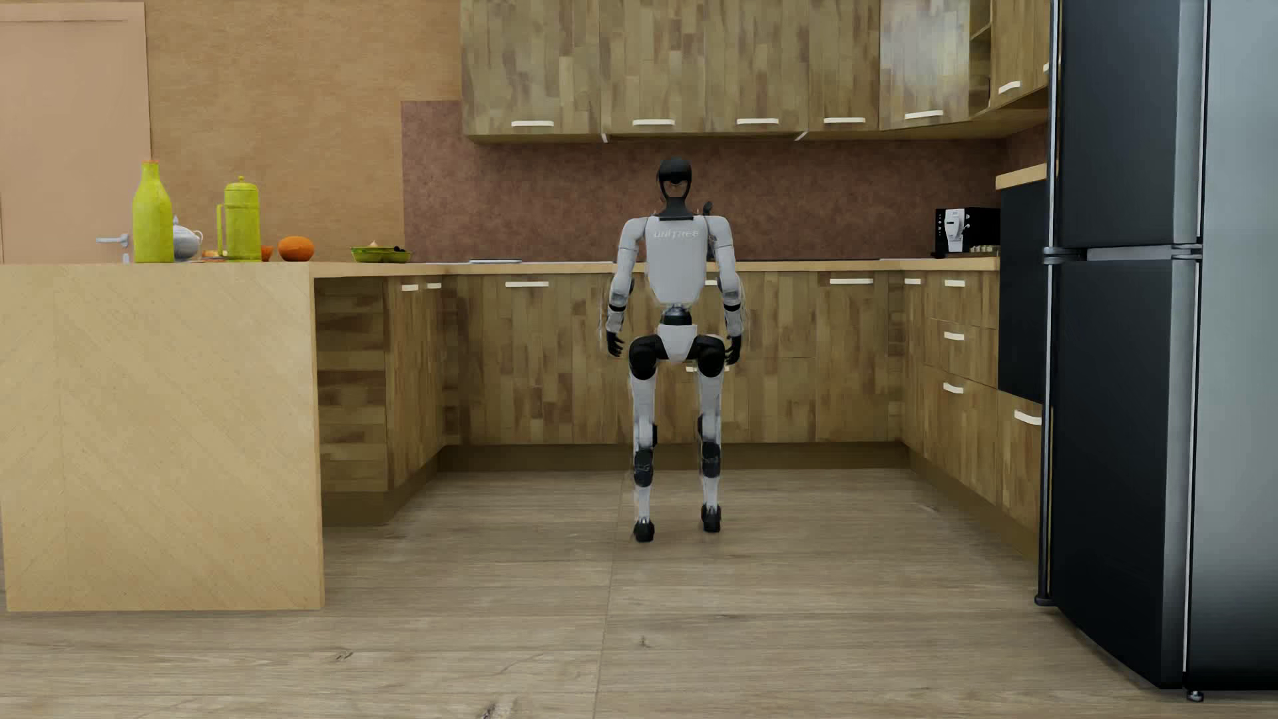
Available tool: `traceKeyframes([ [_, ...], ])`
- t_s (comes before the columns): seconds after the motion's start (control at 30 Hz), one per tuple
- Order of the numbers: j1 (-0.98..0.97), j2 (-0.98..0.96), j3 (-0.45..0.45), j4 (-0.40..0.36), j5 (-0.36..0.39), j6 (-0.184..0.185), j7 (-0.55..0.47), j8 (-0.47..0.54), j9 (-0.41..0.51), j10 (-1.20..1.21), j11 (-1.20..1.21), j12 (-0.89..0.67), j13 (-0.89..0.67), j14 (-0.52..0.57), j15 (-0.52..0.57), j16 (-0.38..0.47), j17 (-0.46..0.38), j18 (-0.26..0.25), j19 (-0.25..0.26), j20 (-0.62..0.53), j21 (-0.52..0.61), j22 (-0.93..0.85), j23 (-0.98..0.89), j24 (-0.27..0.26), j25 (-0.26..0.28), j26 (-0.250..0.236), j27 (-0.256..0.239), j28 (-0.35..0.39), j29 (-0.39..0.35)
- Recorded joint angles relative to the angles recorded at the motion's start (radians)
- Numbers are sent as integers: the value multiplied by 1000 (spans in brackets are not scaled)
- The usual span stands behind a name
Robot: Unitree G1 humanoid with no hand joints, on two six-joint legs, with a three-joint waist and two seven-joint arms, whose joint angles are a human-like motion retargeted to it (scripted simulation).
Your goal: Pivot left
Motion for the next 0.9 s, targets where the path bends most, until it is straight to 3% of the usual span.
traceKeyframes([
  [0.07, -74, -47, 56, 2, -27, -11, -53, 48, -37, 101, 321, 118, 55, 13, -39, -22, -32, -5, 58, -27, 6, 114, -1, 16, 33, -17, -68, -12, 8],
  [0.1, -115, 11, 127, -6, -71, -30, -72, 71, -47, 153, 260, 165, 43, -6, -67, -42, -48, -10, 94, -36, 8, 92, 1, 8, 36, 13, -62, -14, 8],
  [0.13, -147, 73, 204, -12, -115, -50, -77, 69, -48, 195, 127, 192, 22, -38, -17, -65, -70, -4, 157, -21, 9, 48, 28, -25, 36, 40, -64, 0, 10],
  [0.17, -176, 66, 255, 7, -113, -46, -81, 50, -51, 215, 113, 190, 3, -75, 35, -63, -87, -29, 238, -20, 2, 44, 26, -67, 37, 60, -56, 15, 8],
  [0.2, -183, 72, 260, 26, -120, -37, -65, 29, -42, 230, 118, 205, -34, -136, -4, -60, -77, -17, 238, -25, 15, 57, -12, -90, 34, 85, -36, 22, -2],
  [0.23, -201, 74, 254, 47, -122, -11, -53, 4, -39, 260, 127, 207, -65, -187, -44, -75, -73, -5, 202, -19, 13, 65, -18, -96, 29, 118, -35, 21, -9],
  [0.27, -223, 55, 230, 69, -123, 7, -34, -6, -37, 285, 168, 196, -81, -190, -87, -58, -42, -25, 144, -22, 6, 82, -28, -84, 15, 148, -36, 9, -14],
  [0.3, -232, 50, 208, 81, -109, 29, -33, -3, -36, 289, 182, 187, -71, -140, -79, -45, -47, -44, 83, -11, 33, 81, -19, -60, -4, 169, -31, -7, -14],
  [0.33, -237, 39, 195, 74, -98, 42, -43, 8, -41, 272, 199, 181, -49, -79, -95, -38, -40, -20, 41, -10, 34, 73, -21, -38, -27, 179, -9, -15, -11],
  [0.37, -237, 22, 173, 58, -79, 27, -47, 30, -45, 229, 257, 181, -37, -20, -146, -15, -11, -39, 11, -18, 26, 83, -36, -27, -48, 171, 25, -15, -3],
  [0.4, -234, 40, 163, 34, -54, 10, -55, 53, -39, 199, 239, 190, -36, -12, -142, -52, -16, -32, -11, -25, 31, 69, -9, -29, -62, 155, 33, 0, 17],
  [0.43, -234, 53, 184, 24, -56, 6, -57, 63, -28, 199, 206, 197, -31, -69, -70, -74, -41, -44, 9, -35, 32, 42, 20, -37, -69, 136, 35, 24, 40],
  [0.47, -255, 74, 216, 48, -55, 41, -45, 34, -20, 267, 169, 184, -28, -167, -19, -92, -73, -7, 108, -34, 20, 16, 38, -53, -70, 123, 35, 34, 60],
  [0.5, -250, 73, 221, 60, -66, 69, -18, 11, -14, 343, 183, 162, -50, -233, -25, -70, -83, 5, 122, -71, 9, 29, 27, -68, -60, 116, 44, 21, 65],
  [0.53, -225, 68, 215, 71, -69, 92, -6, -11, -24, 376, 195, 149, -60, -265, -33, -55, -63, -10, 76, -55, 6, 25, 11, -72, -45, 118, 41, -4, 55],
  [0.57, -220, 61, 191, 68, -84, 96, -6, -19, -29, 349, 216, 157, -66, -160, -48, -25, -34, -71, 82, -52, 32, 43, -22, -67, -30, 112, 40, -28, 36],
  [0.6, -208, 71, 195, 64, -86, 102, -9, -25, -29, 330, 220, 153, -55, -95, -55, -28, -18, 0, 105, -27, 41, 62, -22, -60, -22, 114, 18, -46, 13],
  [0.67, -211, 66, 189, 23, -80, 45, -30, 18, -17, 308, 248, 128, -65, -75, -86, -28, -7, -1, 78, -19, 61, 93, -4, -36, -32, 124, -3, -56, -26],
  [0.73, -198, 86, 213, 9, -76, 3, -48, 20, -6, 268, 215, 148, -41, -63, -80, -71, -37, -4, 87, -44, 19, 44, 1, -19, -62, 126, -6, -34, -35],
  [0.77, -190, 100, 246, 14, -73, -5, -60, 1, -9, 231, 180, 120, -20, -25, -65, -61, -49, -11, 81, -24, 3, 54, -4, -14, -68, 123, 9, -23, -33],
  [0.83, -188, 133, 251, 28, -74, 2, -57, -26, 2, 246, 147, 102, -51, -81, -56, -64, -42, 21, 79, -72, 16, 58, -3, -37, -64, 115, 37, -8, -10],
  [0.87, -196, 126, 230, 42, -80, 9, -46, -37, -1, 247, 170, 96, -58, -37, -73, -59, -57, -13, 81, -46, 27, 54, -38, -53, -54, 120, 32, -22, 9],
  [0.9, -198, 127, 223, 30, -90, 5, -54, -44, -5, 243, 174, 92, -52, -36, -79, -55, -36, -11, 84, -34, 24, 50, -45, -67, -43, 128, 9, -31, 22],
])
